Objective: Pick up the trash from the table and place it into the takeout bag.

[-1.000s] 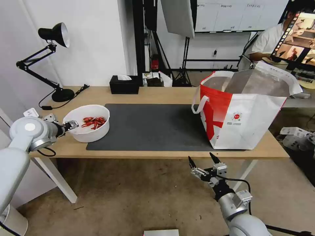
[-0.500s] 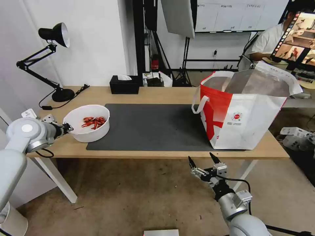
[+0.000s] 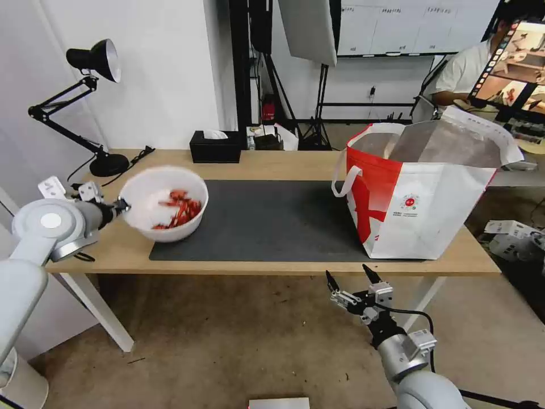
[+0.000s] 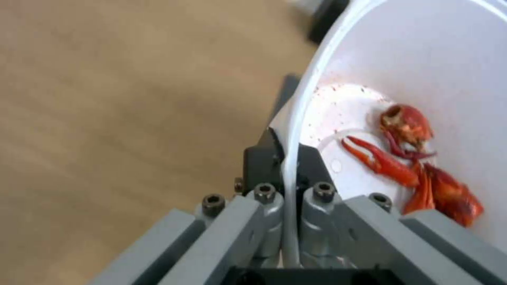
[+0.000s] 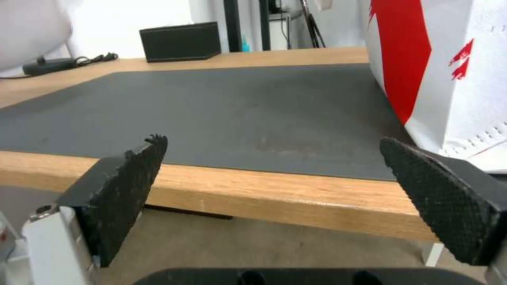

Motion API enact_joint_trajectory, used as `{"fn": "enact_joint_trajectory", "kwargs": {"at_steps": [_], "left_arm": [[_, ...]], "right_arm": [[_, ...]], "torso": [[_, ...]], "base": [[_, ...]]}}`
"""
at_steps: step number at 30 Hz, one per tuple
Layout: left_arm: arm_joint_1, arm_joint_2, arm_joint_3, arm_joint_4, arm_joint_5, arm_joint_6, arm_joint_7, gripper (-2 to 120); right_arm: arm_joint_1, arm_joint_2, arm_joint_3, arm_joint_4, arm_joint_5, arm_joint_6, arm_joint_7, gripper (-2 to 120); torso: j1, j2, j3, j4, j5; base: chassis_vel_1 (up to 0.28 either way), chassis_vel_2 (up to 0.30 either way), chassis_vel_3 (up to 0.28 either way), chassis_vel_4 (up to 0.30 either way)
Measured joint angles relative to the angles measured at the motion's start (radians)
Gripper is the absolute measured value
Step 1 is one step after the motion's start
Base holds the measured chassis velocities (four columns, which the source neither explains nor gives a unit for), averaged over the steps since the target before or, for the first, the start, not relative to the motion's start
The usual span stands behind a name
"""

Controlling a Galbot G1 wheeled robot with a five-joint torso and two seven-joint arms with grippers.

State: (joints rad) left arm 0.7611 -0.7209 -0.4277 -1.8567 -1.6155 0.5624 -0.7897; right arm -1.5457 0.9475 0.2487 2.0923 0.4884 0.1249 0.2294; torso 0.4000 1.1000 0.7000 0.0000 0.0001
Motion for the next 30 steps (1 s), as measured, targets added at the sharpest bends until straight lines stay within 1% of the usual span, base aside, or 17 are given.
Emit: {"fn": "enact_joint_trajectory", "kwargs": {"at_steps": [2, 7, 10, 11, 14, 15, 18, 19, 21, 22, 23, 25, 26, 27, 28, 29, 30], "left_arm": [[-0.012, 0.002, 0.013, -0.011, 0.007, -0.006, 0.007, 0], [-0.102, 0.015, 0.101, -0.027, 0.012, -0.027, 0.016, 0], [-0.200, 0.006, 0.188, -0.030, 0.011, -0.051, 0.015, 0], [-0.200, 0.006, 0.188, -0.030, 0.011, -0.051, 0.015, 0], [-0.343, -0.010, 0.301, -0.031, 0.002, -0.067, 0.013, 0], [-0.343, -0.010, 0.301, -0.031, 0.002, -0.067, 0.013, 0], [-0.455, -0.037, 0.386, -0.013, -0.003, -0.071, 0.010, 0], [-0.455, -0.037, 0.386, -0.013, -0.003, -0.071, 0.010, 0], [-0.594, -0.113, 0.508, 0.035, -0.011, -0.073, -0.001, 0], [-0.594, -0.113, 0.508, 0.035, -0.011, -0.073, -0.001, 0], [-0.676, -0.157, 0.578, 0.069, -0.018, -0.075, -0.013, 0], [-0.701, -0.170, 0.599, 0.079, -0.020, -0.076, -0.015, 0], [-0.744, -0.191, 0.634, 0.095, -0.022, -0.078, -0.017, 0], [-0.822, -0.235, 0.692, 0.130, -0.023, -0.079, -0.020, 0], [-0.979, -0.393, 0.826, 0.252, -0.020, -0.081, -0.020, 0], [-0.979, -0.393, 0.826, 0.252, -0.020, -0.081, -0.020, 0], [-1.038, -0.500, 0.895, 0.350, 0.006, -0.081, -0.015, 0]], "right_arm": [[0.000, 0.000, 0.000, 0.000, 0.000, 0.000, 0.000, 100], [0.000, 0.000, 0.000, 0.000, 0.000, 0.000, 0.000, 100], [0.000, 0.000, 0.000, 0.000, 0.000, 0.000, 0.000, 100], [0.000, 0.000, 0.000, 0.000, 0.000, 0.000, 0.000, 100], [0.000, 0.000, 0.000, 0.000, 0.000, 0.000, 0.000, 100], [0.000, 0.000, 0.000, 0.000, 0.000, 0.000, 0.000, 100], [0.000, 0.000, 0.000, 0.000, 0.000, 0.000, 0.000, 100], [0.000, 0.000, 0.000, 0.000, 0.000, 0.000, 0.000, 100], [0.000, 0.000, 0.000, 0.000, 0.000, 0.000, 0.000, 100], [0.000, 0.000, 0.000, 0.000, 0.000, 0.000, 0.000, 100], [0.000, 0.000, 0.000, 0.000, 0.000, 0.000, 0.000, 100], [0.000, 0.000, 0.000, 0.000, 0.000, 0.000, 0.000, 100], [0.000, 0.000, 0.000, 0.000, 0.000, 0.000, 0.000, 100], [0.000, 0.000, 0.000, 0.000, 0.000, 0.000, 0.000, 100], [0.000, 0.000, 0.000, 0.000, 0.000, 0.000, 0.000, 100], [0.000, 0.000, 0.000, 0.000, 0.000, 0.000, 0.000, 100], [0.000, 0.000, 0.000, 0.000, 0.000, 0.000, 0.000, 100]], "torso": [[0.000, 0.000, 0.000, 0.0001, -0.0002], [0.000, 0.000, 0.000, 0.0001, -0.0001], [0.000, 0.000, 0.000, 0.0001, -0.0001], [0.000, 0.000, 0.000, 0.0001, -0.0001], [0.000, 0.000, 0.000, 0.0001, 0.0001], [0.000, 0.000, 0.000, 0.0001, 0.0001], [0.000, 0.000, 0.000, 0.0000, 0.0001], [0.000, 0.000, 0.000, 0.0000, 0.0001], [0.000, 0.000, 0.000, 0.0001, -0.0004], [0.000, 0.000, 0.000, 0.0001, -0.0004], [0.000, 0.000, 0.000, 0.0002, -0.0004], [0.000, 0.000, 0.000, 0.0001, -0.0002], [0.000, 0.000, 0.000, -0.0002, 0.0003], [0.000, 0.000, 0.000, -0.0003, 0.0005], [0.000, 0.000, 0.000, -0.0005, 0.0005], [0.000, 0.000, 0.000, -0.0005, 0.0005], [0.000, 0.000, 0.000, -0.0002, 0.0006]], "base": [[0.000, 0.000, 0.000, 0.000], [0.000, 0.000, 0.000, 0.000], [0.000, 0.000, 0.000, 0.000], [0.000, 0.000, 0.000, 0.000], [0.000, 0.000, 0.000, 0.000], [0.000, 0.000, 0.000, 0.000], [0.000, 0.000, 0.000, 0.000], [0.000, 0.000, 0.000, 0.000], [0.000, 0.000, 0.000, 0.000], [0.000, 0.000, 0.000, 0.000], [0.000, 0.000, 0.000, 0.000], [0.000, 0.000, 0.000, 0.000], [0.000, 0.000, 0.000, 0.000], [0.000, 0.000, 0.000, 0.000], [0.000, 0.000, 0.000, 0.000], [0.000, 0.000, 0.000, 0.000], [0.000, 0.000, 0.000, 0.000]]}}
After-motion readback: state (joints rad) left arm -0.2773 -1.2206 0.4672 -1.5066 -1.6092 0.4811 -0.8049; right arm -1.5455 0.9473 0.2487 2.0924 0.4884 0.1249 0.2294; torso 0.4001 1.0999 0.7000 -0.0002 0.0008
